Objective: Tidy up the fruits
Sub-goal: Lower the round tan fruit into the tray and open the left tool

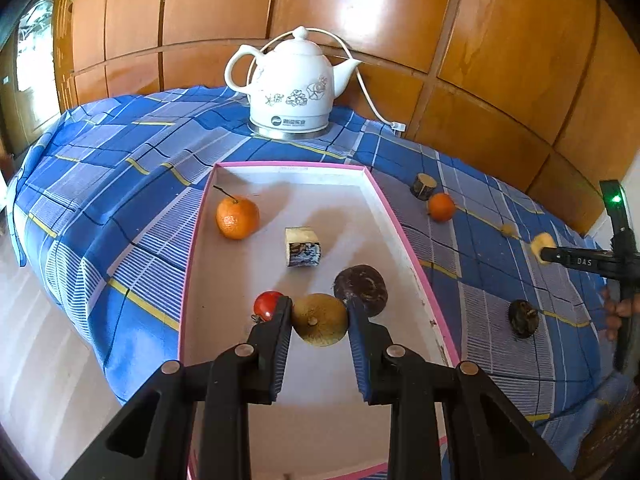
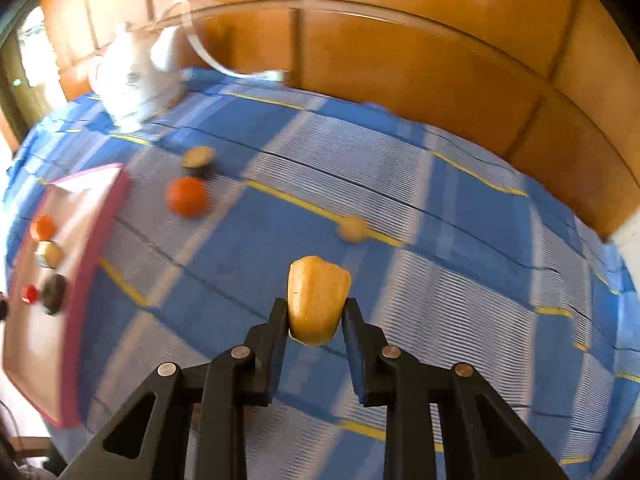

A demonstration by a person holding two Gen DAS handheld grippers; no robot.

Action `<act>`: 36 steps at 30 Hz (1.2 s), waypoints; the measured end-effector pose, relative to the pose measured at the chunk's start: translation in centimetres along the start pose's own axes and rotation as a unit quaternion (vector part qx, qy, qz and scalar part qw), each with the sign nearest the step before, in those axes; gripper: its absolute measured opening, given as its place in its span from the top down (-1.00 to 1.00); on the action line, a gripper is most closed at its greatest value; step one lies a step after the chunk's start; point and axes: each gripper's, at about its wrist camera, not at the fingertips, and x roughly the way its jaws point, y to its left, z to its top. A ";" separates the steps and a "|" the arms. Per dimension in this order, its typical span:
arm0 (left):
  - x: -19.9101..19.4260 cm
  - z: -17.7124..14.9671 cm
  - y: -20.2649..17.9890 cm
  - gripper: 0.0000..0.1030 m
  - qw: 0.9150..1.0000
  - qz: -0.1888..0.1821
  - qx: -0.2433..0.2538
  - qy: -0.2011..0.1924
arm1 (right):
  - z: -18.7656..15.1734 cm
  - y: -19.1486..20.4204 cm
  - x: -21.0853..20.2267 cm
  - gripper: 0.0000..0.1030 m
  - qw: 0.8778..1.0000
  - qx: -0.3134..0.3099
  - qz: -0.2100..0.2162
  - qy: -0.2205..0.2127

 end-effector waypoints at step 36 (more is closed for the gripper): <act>1.1 -0.9 -3.7 0.45 0.999 0.007 0.044 0.026 | -3.0 -2.8 2.8 0.47 0.999 -0.010 0.030 0.039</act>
